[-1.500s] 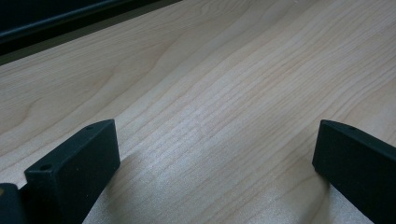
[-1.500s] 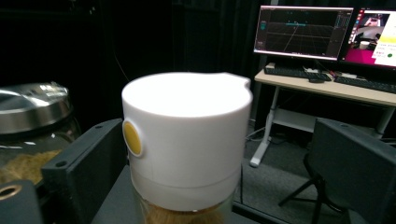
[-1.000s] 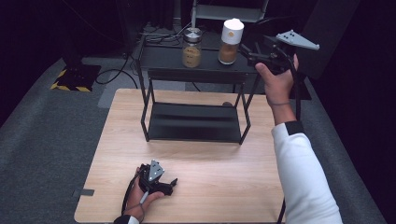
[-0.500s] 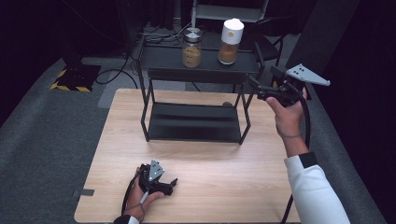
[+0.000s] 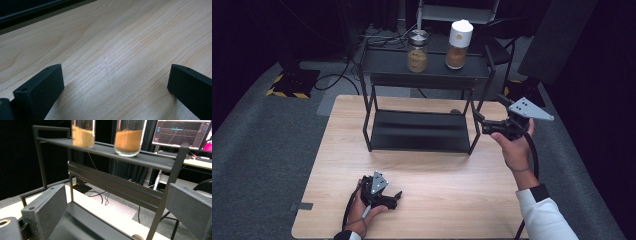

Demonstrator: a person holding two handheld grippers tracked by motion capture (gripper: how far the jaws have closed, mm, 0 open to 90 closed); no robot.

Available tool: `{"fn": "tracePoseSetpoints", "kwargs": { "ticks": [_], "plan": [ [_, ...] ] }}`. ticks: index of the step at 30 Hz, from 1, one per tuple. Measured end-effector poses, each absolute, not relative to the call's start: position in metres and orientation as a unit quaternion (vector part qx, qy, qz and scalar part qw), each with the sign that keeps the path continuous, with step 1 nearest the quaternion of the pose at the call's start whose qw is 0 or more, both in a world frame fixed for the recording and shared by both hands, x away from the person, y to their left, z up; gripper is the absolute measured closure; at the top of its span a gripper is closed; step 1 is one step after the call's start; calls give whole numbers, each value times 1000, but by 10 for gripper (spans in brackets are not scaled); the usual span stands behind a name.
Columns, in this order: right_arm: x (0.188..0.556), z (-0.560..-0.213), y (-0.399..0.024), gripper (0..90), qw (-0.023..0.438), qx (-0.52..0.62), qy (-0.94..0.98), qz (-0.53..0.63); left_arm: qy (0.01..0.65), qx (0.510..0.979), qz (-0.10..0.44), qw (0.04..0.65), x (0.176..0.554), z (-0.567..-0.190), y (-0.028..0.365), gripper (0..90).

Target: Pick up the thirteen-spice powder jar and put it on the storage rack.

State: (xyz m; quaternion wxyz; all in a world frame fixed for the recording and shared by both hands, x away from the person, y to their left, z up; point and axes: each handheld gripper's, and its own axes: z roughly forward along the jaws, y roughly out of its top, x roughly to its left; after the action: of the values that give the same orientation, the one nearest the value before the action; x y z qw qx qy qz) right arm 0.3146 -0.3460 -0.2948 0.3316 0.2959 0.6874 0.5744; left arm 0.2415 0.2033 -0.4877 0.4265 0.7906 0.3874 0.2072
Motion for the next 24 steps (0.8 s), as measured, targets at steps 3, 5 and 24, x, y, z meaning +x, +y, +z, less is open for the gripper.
{"fn": "tracePoseSetpoints", "kwargs": {
  "ticks": [3,5,24],
  "plan": [
    [312,-302,-348,36,321,298,686,581,388,791,207,427,241,-488,203,4],
    [309,-308,-349,36,319,298,689,578,387,791,207,426,242,-488,203,4],
    [278,-359,-363,36,309,311,698,566,388,790,208,426,241,-488,203,4]
  ]
}}
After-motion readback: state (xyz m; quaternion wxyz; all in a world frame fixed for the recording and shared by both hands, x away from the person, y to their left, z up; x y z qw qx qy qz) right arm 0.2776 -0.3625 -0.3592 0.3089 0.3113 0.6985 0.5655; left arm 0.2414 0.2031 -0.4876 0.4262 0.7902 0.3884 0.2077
